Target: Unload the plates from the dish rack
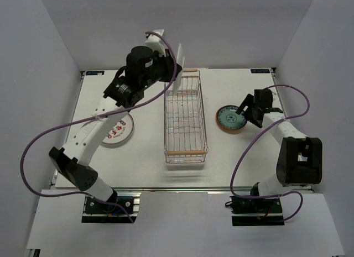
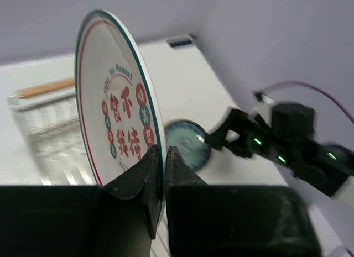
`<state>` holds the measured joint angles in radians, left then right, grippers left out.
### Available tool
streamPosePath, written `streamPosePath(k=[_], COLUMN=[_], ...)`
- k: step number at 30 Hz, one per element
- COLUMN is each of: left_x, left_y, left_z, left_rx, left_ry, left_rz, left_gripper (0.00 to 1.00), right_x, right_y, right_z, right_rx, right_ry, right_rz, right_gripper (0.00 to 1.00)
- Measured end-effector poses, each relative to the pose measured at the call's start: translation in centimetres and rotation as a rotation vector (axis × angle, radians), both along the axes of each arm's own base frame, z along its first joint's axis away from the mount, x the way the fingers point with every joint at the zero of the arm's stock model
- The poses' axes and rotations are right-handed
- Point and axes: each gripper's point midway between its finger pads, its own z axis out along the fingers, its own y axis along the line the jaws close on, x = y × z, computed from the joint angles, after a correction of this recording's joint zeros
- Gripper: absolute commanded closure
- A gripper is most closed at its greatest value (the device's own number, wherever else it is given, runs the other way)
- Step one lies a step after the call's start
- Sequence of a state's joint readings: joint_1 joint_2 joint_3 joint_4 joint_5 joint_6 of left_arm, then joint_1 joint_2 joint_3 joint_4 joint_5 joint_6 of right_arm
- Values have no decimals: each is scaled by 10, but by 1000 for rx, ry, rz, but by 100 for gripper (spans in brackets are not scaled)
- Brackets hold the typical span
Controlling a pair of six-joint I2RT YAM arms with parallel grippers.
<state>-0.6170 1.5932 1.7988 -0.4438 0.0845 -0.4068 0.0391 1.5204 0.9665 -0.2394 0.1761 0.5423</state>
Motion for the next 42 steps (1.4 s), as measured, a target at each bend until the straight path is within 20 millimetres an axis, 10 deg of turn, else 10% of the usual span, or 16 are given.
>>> streamPosePath(k=[6, 11, 18, 28, 42], left_x=[5, -1, -7, 7, 14], left_y=[90, 172, 227, 260, 264], left_z=[3, -72, -185, -249, -289], left_rx=[111, 322, 595, 733, 798], left_ry=[-54, 42, 240, 341, 410], left_rz=[402, 740, 919, 972, 961], left_gripper=[96, 96, 100, 96, 43], right_x=[0, -4, -6, -12, -12], right_y=[-2, -5, -6, -12, -11], right_z=[2, 0, -1, -5, -9], right_rx=[-10, -22, -24, -46, -46], right_ry=[-5, 11, 23, 48, 61], right_rz=[-9, -19, -21, -48, -48], right_gripper=[11, 11, 11, 11, 11])
